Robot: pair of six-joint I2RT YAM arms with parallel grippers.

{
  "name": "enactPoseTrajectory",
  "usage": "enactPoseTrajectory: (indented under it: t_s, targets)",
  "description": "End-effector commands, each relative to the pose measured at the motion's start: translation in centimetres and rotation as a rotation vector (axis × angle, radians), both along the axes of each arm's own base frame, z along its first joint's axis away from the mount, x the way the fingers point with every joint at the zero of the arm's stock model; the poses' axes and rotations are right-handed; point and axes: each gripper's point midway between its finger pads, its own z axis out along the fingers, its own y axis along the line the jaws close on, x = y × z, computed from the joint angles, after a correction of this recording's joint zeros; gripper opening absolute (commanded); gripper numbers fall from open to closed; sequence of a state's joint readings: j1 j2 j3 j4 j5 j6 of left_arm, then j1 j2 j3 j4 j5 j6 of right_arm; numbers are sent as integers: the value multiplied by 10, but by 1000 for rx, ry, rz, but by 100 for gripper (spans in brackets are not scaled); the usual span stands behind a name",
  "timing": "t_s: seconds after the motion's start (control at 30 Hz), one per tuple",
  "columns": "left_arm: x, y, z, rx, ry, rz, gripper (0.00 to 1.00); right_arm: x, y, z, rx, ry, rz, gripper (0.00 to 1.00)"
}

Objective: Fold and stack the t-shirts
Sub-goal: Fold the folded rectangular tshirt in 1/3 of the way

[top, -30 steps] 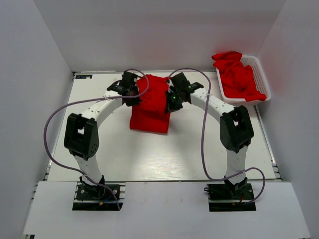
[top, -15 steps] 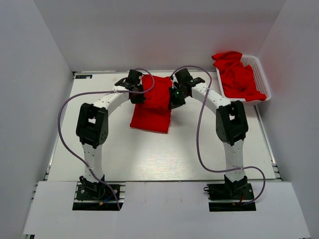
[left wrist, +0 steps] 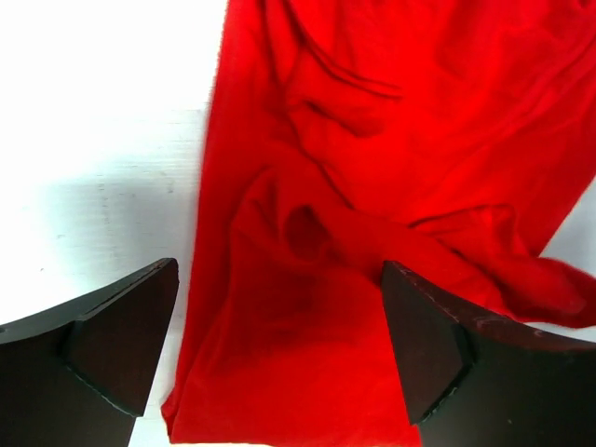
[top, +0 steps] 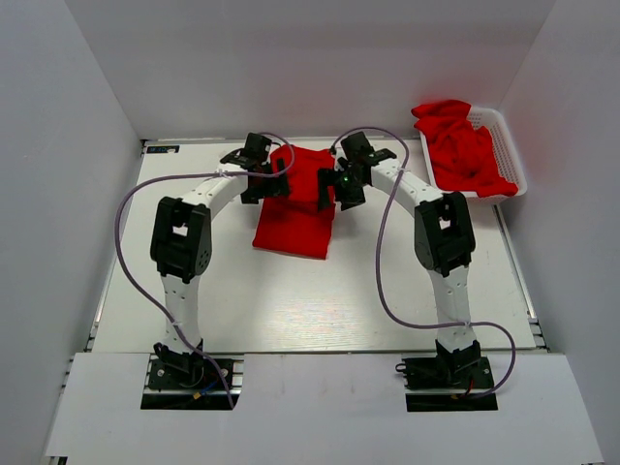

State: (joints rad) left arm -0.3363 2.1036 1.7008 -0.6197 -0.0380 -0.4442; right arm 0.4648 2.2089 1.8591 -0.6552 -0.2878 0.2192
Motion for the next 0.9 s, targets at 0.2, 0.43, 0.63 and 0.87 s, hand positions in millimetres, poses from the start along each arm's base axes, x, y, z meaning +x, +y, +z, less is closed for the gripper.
enactPoseTrajectory:
  t_s: [0.2,0.43,0.63,0.87]
  targets:
    - [-21,34,59,16,-74,95,100,-16,-23,48,-80,-180,42,90]
    - [-60,48,61,22,-54,117,100,-46,8,36,-91,-173,120,90]
    - [-87,54,37,32,10,118,100,-32,62,55,82,-209,138,90]
    - [-85,49,23,23,18,85,100,23,88,31,110,-239,84,90]
